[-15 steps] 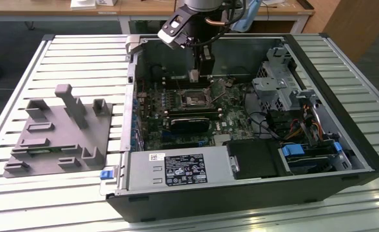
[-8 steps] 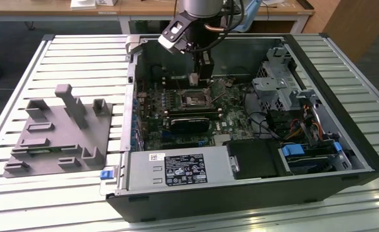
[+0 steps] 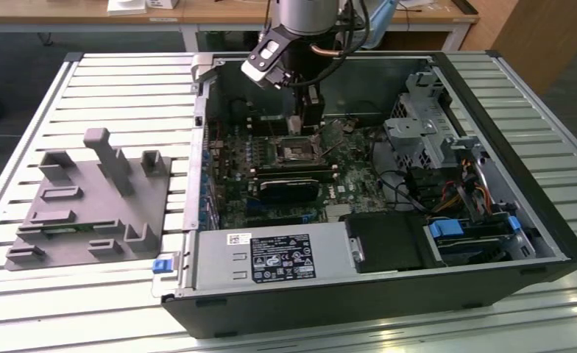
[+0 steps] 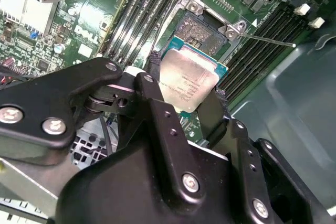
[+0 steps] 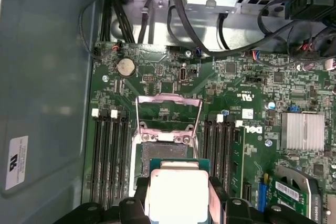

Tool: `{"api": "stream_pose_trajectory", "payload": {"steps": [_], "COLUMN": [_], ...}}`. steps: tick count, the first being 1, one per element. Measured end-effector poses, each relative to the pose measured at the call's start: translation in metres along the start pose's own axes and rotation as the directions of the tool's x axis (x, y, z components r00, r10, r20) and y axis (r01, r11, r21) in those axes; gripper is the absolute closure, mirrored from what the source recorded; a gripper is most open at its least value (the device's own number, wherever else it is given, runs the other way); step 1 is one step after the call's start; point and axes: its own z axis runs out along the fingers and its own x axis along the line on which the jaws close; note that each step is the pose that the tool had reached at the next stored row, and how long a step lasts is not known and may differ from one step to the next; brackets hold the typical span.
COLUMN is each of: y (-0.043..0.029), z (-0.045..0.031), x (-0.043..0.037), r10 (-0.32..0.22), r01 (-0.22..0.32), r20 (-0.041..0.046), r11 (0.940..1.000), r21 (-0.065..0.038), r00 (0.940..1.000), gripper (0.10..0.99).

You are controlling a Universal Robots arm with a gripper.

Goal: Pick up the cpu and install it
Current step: 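Place the cpu into insertion slot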

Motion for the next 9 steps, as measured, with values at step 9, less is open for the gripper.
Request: {"api": "stream_pose_trajectory", "payload": {"steps": [9], "y": [-0.0011], "z": [0.0180], "x": [0.0004], "r10": [-0.008], "r01": [0.008], "r20": [-0.0005], "r11": [1.0000], "r21": [0.000], "r00": [1.0000], "gripper": [0.553]}}
